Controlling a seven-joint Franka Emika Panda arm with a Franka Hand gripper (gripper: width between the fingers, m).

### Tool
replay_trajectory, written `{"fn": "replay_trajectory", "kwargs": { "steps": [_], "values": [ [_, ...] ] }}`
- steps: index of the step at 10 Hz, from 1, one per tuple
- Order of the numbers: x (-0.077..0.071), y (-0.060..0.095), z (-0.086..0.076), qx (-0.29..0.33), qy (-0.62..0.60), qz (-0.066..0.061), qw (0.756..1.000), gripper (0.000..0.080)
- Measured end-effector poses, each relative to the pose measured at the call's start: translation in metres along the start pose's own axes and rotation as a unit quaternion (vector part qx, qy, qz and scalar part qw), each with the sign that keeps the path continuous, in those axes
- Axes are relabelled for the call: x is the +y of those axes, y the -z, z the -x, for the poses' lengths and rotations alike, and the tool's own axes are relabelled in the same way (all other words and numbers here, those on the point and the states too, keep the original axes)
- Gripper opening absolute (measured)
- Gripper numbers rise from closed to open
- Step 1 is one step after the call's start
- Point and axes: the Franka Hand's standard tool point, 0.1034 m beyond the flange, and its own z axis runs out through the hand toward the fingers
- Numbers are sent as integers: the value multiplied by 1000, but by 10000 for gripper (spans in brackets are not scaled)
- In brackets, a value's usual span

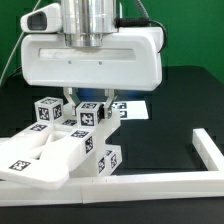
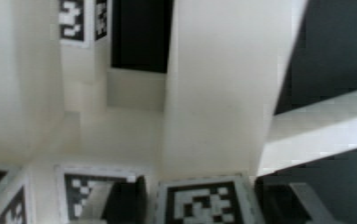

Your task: Assemble chair

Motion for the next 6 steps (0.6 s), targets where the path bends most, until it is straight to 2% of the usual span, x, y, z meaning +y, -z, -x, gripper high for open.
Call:
{"fn": "replay_trajectory", "kwargs": {
  "steps": [4, 6],
  "values": [
    [1, 0, -3, 5, -193, -1, 981, 282],
    [3, 1, -6, 4, -292, -9, 956, 282]
  ]
}}
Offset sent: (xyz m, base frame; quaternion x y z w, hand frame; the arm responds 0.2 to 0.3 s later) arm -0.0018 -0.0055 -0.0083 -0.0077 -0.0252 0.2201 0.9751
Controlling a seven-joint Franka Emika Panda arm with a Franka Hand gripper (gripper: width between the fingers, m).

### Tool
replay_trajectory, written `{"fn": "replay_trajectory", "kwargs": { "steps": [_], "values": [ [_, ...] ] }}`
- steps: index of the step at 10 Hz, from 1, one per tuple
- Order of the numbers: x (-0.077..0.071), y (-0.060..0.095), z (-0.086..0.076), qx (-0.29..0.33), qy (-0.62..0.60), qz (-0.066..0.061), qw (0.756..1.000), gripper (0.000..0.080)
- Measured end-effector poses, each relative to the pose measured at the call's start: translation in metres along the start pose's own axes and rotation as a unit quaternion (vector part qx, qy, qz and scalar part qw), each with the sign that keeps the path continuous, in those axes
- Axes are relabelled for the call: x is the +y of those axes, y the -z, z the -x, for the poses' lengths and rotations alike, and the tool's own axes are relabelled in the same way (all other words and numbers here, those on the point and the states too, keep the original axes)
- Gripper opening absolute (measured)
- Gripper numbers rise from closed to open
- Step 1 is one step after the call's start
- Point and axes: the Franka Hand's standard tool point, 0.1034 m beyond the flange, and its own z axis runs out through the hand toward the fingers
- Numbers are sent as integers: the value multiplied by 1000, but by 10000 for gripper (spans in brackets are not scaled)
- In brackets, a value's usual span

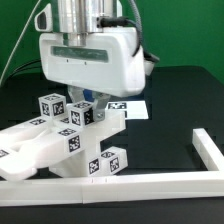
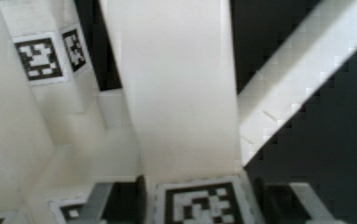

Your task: Assemble chair

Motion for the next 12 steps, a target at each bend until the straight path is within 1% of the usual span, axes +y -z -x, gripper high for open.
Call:
{"fn": "replay_trajectory", "kwargs": {
  "steps": [2, 3, 4, 5, 6, 7, 8, 9, 10, 11, 12],
  "values": [
    [-1, 1, -2, 3, -54, -4, 999, 282],
    [-1, 1, -2, 3, -53, -3, 999, 317],
    [0, 0, -2, 3, -52, -3, 999, 453],
    [0, 0, -2, 2, -52, -3, 999, 453],
    [0, 0, -2, 2, -52, -3, 999, 597],
    [-1, 1, -1, 2, -51, -3, 999, 640],
    [-4, 11, 2, -7, -50, -4, 999, 640],
    [-9, 37, 4, -21, -51, -13, 998, 648],
    [-15, 57, 2, -28, -53, -22, 998, 648],
    [-13, 51, 1, -22, -54, -22, 998, 649],
    [-11, 45, 3, -24, -53, -17, 998, 649]
  ]
}}
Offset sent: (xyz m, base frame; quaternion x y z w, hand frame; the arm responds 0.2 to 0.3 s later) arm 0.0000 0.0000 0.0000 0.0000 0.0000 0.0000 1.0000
